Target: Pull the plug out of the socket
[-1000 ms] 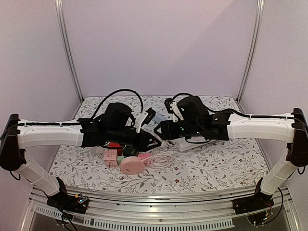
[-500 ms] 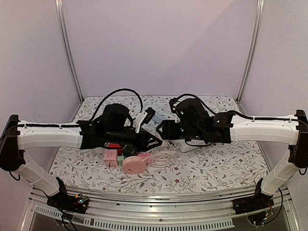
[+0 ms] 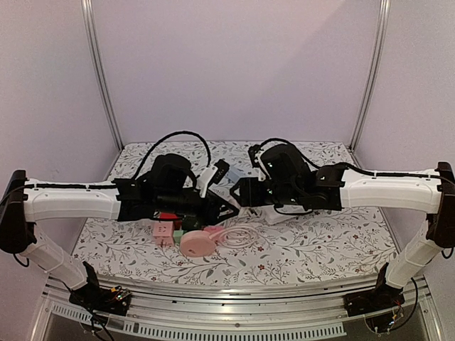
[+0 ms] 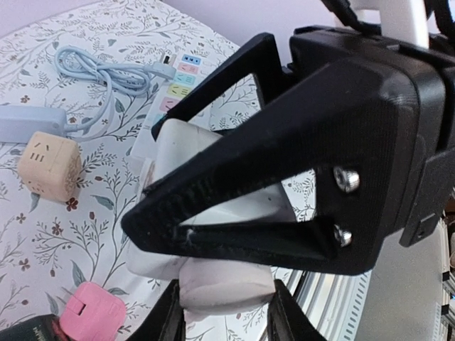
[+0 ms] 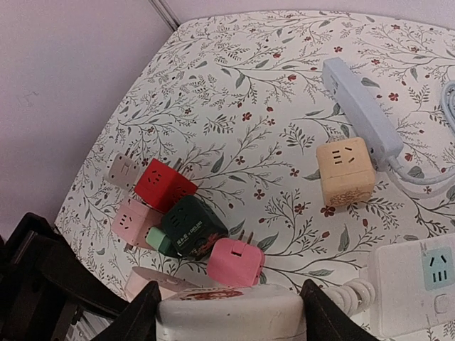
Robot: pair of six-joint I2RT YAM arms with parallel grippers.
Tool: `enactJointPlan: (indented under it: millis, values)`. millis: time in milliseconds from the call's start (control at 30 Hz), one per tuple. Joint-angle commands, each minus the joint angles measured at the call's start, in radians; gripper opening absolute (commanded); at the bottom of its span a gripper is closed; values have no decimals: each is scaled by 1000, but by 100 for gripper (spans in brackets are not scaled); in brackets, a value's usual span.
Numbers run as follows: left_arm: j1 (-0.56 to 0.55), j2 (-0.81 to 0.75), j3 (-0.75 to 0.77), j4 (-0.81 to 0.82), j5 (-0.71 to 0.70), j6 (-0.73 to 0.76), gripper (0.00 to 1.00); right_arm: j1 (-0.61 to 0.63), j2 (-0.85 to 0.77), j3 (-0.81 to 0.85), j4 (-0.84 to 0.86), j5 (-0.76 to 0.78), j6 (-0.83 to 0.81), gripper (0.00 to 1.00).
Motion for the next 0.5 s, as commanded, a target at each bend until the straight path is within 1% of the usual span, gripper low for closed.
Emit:
enactJointPlan:
  millis: [0,100,167,300,433,467]
  values:
    - [78,-43,-4,-40,56,-39,0,-22,-80,-26,49,-139,-137,26]
    - [101,-37,0,-40,100,-47,0,-22,-105,-43,66,-240,-183,26]
    - [104,-34,3,-42,106,-45,0,-19,-115,-48,66,-246,-195,26]
    - [92,-27,9,-43,96,-28,0,-19,-121,-44,59,-156,-156,26]
    - [61,-18,37,-100,31,2,1,-19,-107,-23,50,-81,-91,26]
    - [57,-17,43,-114,12,5,7,-19,-104,-18,47,-65,-72,26]
